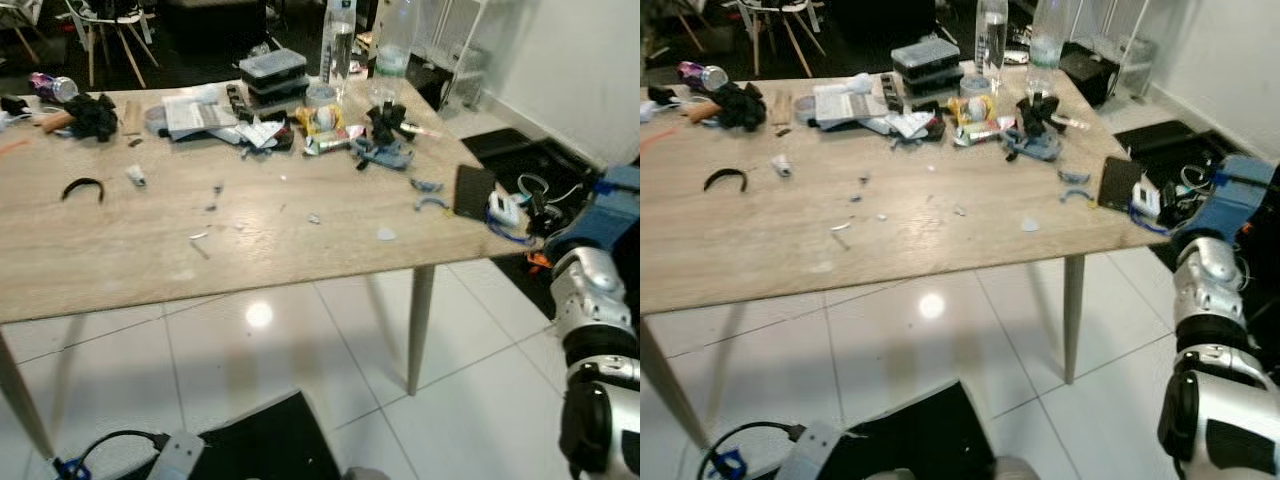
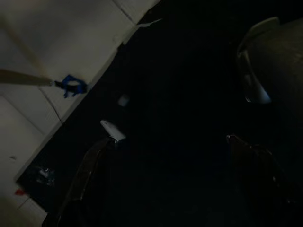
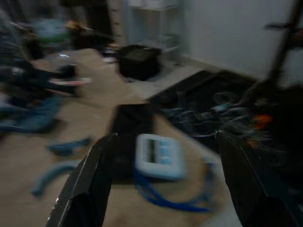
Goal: Picking trash to rubbish bin
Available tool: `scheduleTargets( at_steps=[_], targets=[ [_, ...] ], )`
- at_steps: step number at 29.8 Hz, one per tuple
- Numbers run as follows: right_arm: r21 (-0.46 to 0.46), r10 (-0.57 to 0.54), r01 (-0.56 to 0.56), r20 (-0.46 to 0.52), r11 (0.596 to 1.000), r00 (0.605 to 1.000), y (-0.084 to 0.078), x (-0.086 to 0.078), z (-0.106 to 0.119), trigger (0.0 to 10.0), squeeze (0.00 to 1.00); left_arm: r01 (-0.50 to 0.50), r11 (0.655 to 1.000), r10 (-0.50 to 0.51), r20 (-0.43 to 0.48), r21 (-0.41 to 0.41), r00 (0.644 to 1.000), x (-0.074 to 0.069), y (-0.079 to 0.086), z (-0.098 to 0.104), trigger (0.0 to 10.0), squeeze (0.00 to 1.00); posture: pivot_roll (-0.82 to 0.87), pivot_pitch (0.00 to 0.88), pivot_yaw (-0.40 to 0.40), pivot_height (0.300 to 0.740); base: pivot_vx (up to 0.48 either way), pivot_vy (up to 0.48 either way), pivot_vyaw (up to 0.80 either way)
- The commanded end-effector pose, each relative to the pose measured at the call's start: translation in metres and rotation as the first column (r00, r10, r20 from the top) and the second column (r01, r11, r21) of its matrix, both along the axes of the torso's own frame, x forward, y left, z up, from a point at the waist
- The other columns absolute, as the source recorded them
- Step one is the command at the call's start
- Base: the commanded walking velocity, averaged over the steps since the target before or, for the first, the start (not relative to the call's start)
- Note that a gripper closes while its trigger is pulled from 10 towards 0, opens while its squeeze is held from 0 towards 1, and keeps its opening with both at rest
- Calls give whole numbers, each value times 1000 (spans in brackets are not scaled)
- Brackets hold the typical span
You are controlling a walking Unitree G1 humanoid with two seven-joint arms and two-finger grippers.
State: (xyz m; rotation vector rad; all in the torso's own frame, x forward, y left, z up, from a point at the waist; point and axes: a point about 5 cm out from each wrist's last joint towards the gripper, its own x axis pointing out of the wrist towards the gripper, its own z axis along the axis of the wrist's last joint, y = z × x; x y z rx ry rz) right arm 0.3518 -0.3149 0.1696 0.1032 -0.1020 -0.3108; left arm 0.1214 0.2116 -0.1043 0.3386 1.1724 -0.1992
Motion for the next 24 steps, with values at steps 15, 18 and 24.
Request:
scheduleTargets(
  at_steps=[15, 18, 24],
  targets=[
    [199, 171, -139, -152, 970, 974, 35, 3, -46, 10000, 0, 14, 1000, -14, -15, 7, 1000, -3, 2, -1, 10000, 0, 20, 18, 6, 740, 333, 0, 0],
    [208, 114, -61, -254, 976, 960, 32, -3, -61, 10000, 0, 15, 1000, -15, -15, 7, 1000, -3, 2, -1, 10000, 0, 20, 18, 6, 740, 336, 0, 0],
    [255, 100, -32, -261, 966, 960, 32, -6, -67, 10000, 0, 1, 1000, -1, -15, -1, 1000, -5, 1, -1, 10000, 0, 13, 23, 11, 740, 261, 0, 0]
  ],
)
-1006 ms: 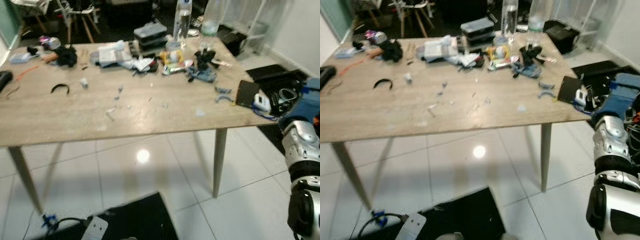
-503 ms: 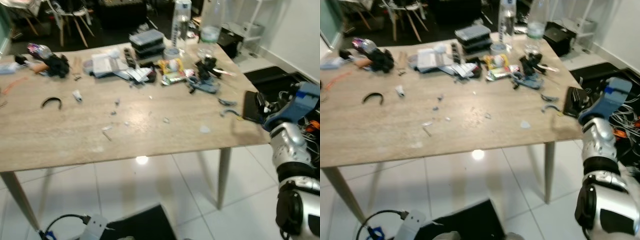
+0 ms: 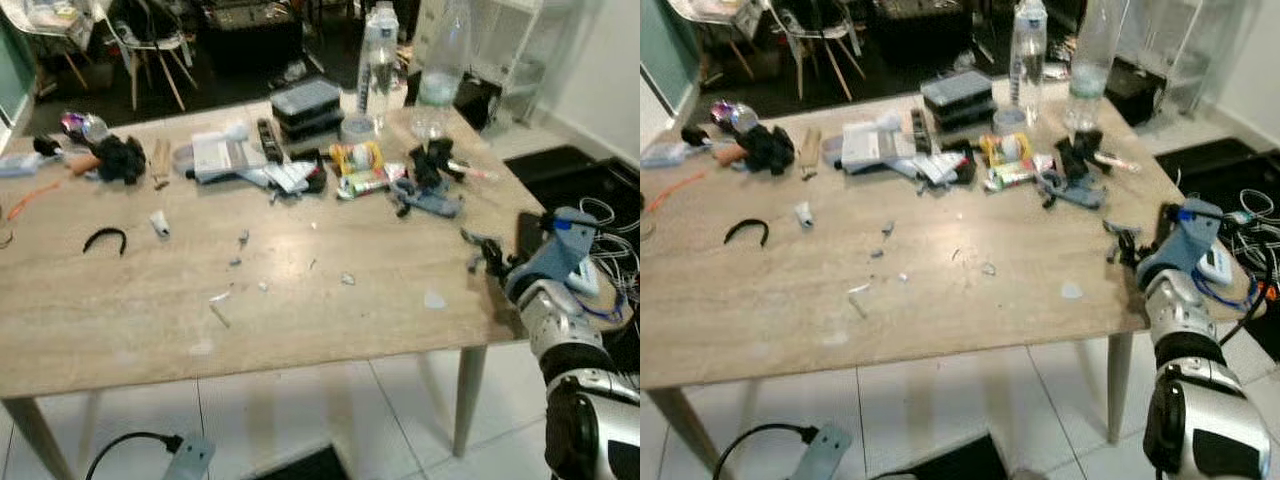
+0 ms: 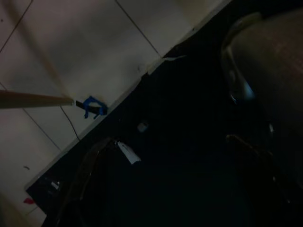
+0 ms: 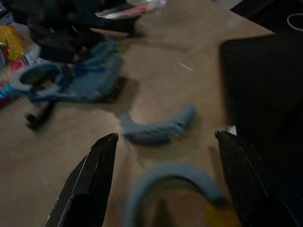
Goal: Picking trash to rubbish bin
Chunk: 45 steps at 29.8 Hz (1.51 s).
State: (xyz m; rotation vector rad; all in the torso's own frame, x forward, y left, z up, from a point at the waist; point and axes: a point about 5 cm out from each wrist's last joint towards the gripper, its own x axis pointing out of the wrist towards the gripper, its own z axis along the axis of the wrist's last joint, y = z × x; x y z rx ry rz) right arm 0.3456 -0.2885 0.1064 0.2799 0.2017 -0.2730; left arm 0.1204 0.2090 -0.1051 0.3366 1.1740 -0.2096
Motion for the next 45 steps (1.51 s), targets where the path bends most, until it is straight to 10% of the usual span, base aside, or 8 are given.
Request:
scheduleTargets(
  at_steps=[1, 20, 31, 39, 45],
  targets=[
    [39, 8, -7, -11, 999, 1000, 8, 1, -5, 10000, 0, -8, 1000, 8, -10, 7, 1000, -4, 4, 0, 10000, 0, 13, 23, 11, 740, 0, 0, 0],
    [94, 196, -178, -239, 980, 951, 32, -3, -29, 10000, 0, -12, 1000, 12, -14, 1, 1000, -7, 1, -2, 10000, 0, 16, 30, 7, 740, 0, 0, 0],
    [143, 465, -444, -185, 885, 866, 66, 0, -23, 10000, 0, -14, 1000, 14, -1, -3, 1000, -2, 0, -1, 10000, 0, 11, 33, 11, 740, 0, 0, 0],
    [96, 532, -524, -112, 846, 839, 47, -1, 5, 10000, 0, -6, 1000, 6, -3, -1, 1000, -3, 0, -1, 10000, 0, 10, 34, 12, 740, 0, 0, 0],
    [50, 697, -695, -36, 717, 716, 57, -15, 26, 10000, 0, -3, 1000, 3, -9, -2, 1000, -5, -1, -1, 10000, 0, 10, 34, 12, 740, 0, 0, 0]
  ],
)
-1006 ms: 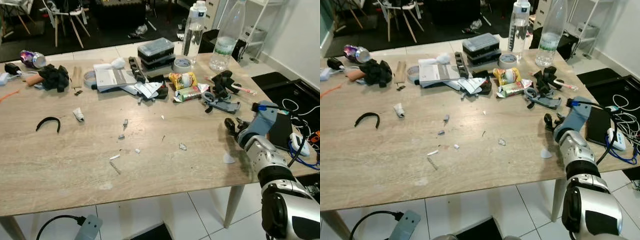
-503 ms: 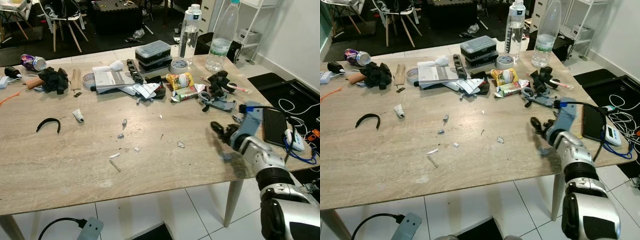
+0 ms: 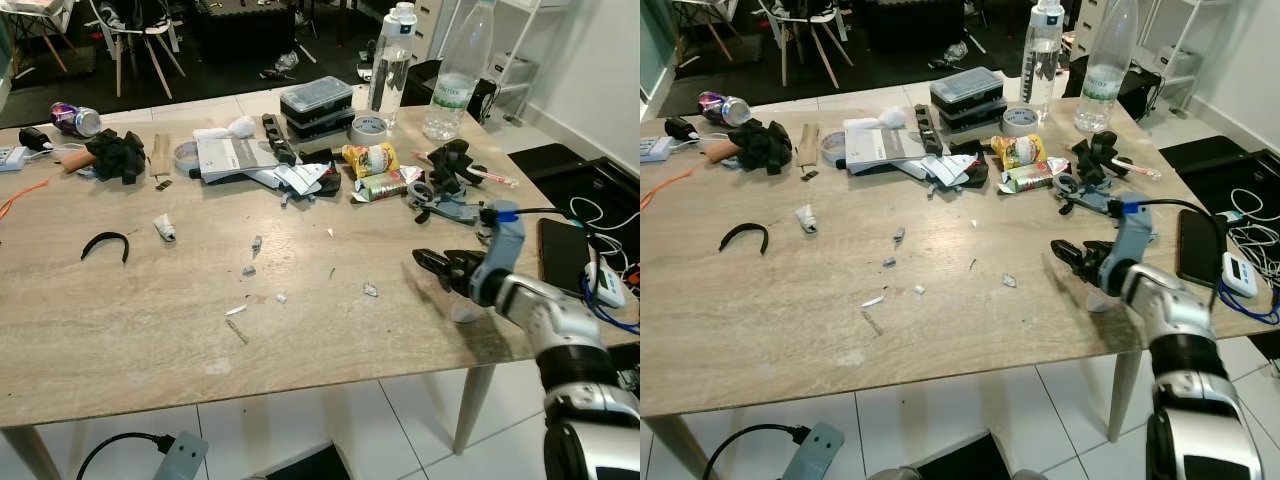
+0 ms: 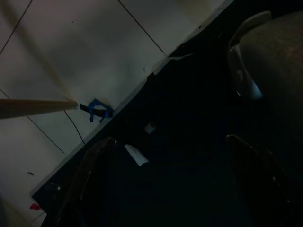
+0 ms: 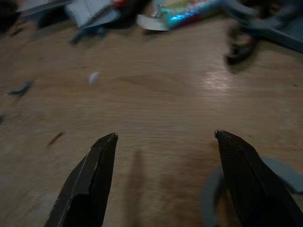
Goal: Picking trash to rubbish bin
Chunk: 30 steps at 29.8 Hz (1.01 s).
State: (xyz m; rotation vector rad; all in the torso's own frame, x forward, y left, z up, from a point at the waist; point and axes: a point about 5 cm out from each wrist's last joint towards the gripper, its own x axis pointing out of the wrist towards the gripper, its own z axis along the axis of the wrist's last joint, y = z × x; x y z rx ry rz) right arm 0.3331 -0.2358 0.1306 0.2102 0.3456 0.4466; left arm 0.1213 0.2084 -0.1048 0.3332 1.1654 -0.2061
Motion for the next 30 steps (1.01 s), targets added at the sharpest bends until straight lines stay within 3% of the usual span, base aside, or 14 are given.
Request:
scheduleTargets(
  at_steps=[1, 5, 11, 16, 20, 30],
  targets=[
    [1, 63, -63, -3, 998, 998, 5, -6, 4, 10000, 0, 1, 1000, -1, -18, 0, 1000, -5, 0, -2, 10000, 0, 10, 34, 12, 740, 0, 0, 0],
    [-18, 50, -50, -5, 999, 999, 2, -10, 10, 10000, 0, 2, 1000, -2, -17, -1, 1000, -5, 0, -2, 10000, 0, 10, 34, 12, 740, 0, 0, 0],
    [30, -146, 150, -90, 988, 985, -7, -12, 16, 10000, 0, 11, 1000, -11, -15, 2, 1000, -3, 0, -1, 10000, 0, -8, 30, -1, 740, 0, 0, 0],
    [41, -181, 187, -114, 982, 977, -6, -15, 13, 10000, 0, 13, 1000, -13, -14, 2, 1000, -3, 0, -1, 10000, 0, -11, 29, 2, 740, 0, 0, 0],
    [63, -256, 267, -144, 962, 956, -7, -16, 11, 10000, 0, 18, 1000, -18, -15, 3, 1000, -3, 0, -1, 10000, 0, -14, 30, 7, 740, 0, 0, 0],
    [-23, -392, 397, -225, 918, 892, -17, -17, -5, 10000, 0, 6, 1000, -6, -16, 2, 1000, -5, 2, -1, 10000, 0, -6, 37, 7, 740, 0, 0, 0]
  ],
)
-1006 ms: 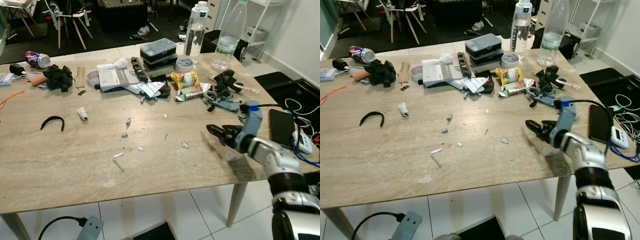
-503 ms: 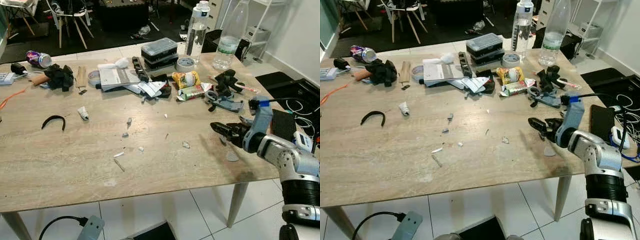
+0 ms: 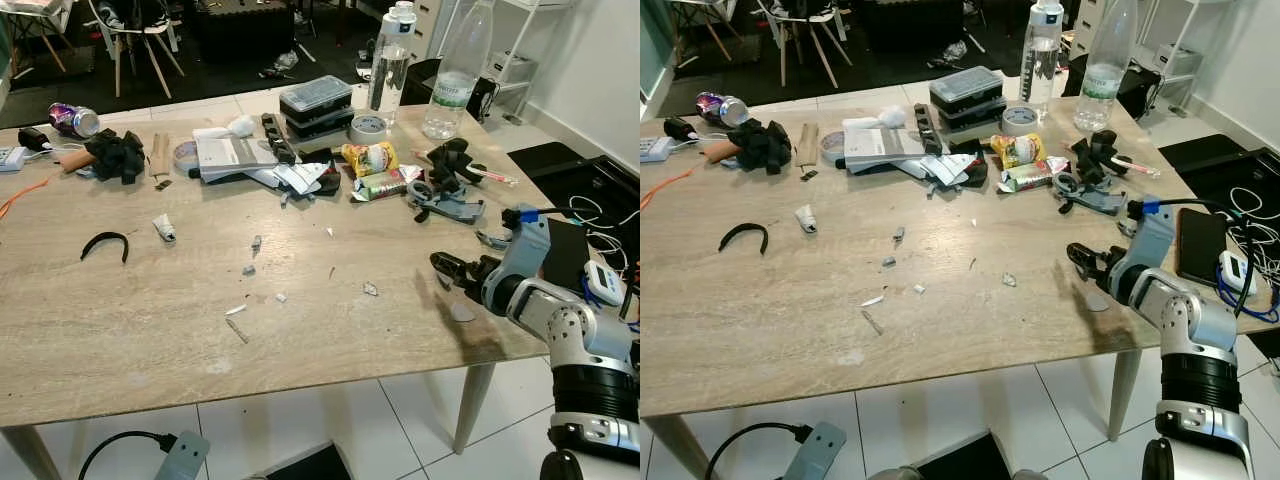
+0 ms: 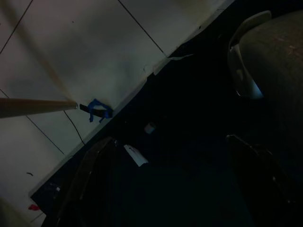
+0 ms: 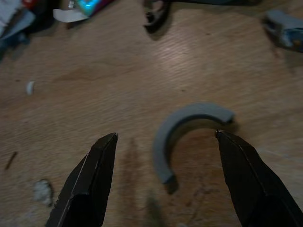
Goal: Picking trash to rubbish bin
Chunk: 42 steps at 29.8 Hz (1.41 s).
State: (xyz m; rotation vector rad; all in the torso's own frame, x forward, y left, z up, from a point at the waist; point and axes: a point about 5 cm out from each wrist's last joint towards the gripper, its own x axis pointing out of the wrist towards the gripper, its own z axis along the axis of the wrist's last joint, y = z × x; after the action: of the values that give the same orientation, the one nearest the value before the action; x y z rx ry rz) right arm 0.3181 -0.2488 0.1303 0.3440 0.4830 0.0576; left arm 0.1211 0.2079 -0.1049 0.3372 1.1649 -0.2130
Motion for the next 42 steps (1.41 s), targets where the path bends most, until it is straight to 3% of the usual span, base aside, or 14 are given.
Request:
scheduleTargets(
  at_steps=[1, 7, 13, 28, 29, 30, 42],
  targets=[
    [-5, -31, 30, -31, 1000, 999, -4, -2, -4, 10000, 0, -1, 1000, 1, -16, 2, 1000, -5, 2, -1, 10000, 0, -6, 37, 7, 740, 0, 0, 0],
    [-10, -46, 46, -60, 999, 997, -2, -2, -12, 10000, 0, -3, 1000, 3, -19, 0, 1000, -7, 1, -2, 10000, 0, -3, 40, 7, 740, 0, 0, 0],
    [-166, -37, 20, -100, 986, 994, -2, 1, -33, 10000, 0, -3, 1000, 3, -13, -2, 1000, -5, 0, -1, 10000, 0, -7, 42, 12, 740, 0, 0, 0],
    [-283, -37, -13, -168, 959, 985, -2, 4, -48, 10000, 0, -8, 1000, 8, -16, 1, 1000, -7, 2, -2, 10000, 0, 3, 44, 15, 740, 0, 0, 0],
    [-285, -32, -21, -179, 958, 983, -2, 3, -50, 2510, 0, -8, 1000, 8, -16, 0, 1000, -7, 2, -2, 10000, 0, 3, 44, 15, 740, 0, 0, 0],
    [-288, -27, -29, -188, 957, 982, -1, 3, -51, 0, 0, -8, 1000, 8, -15, 0, 1000, -7, 2, -2, 10000, 0, 3, 44, 15, 740, 0, 0, 0],
    [-291, 13, -70, -194, 954, 981, 0, 3, -54, 0, 0, -10, 1000, 10, -14, 1, 1000, -7, 2, -2, 10000, 0, 3, 44, 15, 740, 0, 0, 0]
  ],
)
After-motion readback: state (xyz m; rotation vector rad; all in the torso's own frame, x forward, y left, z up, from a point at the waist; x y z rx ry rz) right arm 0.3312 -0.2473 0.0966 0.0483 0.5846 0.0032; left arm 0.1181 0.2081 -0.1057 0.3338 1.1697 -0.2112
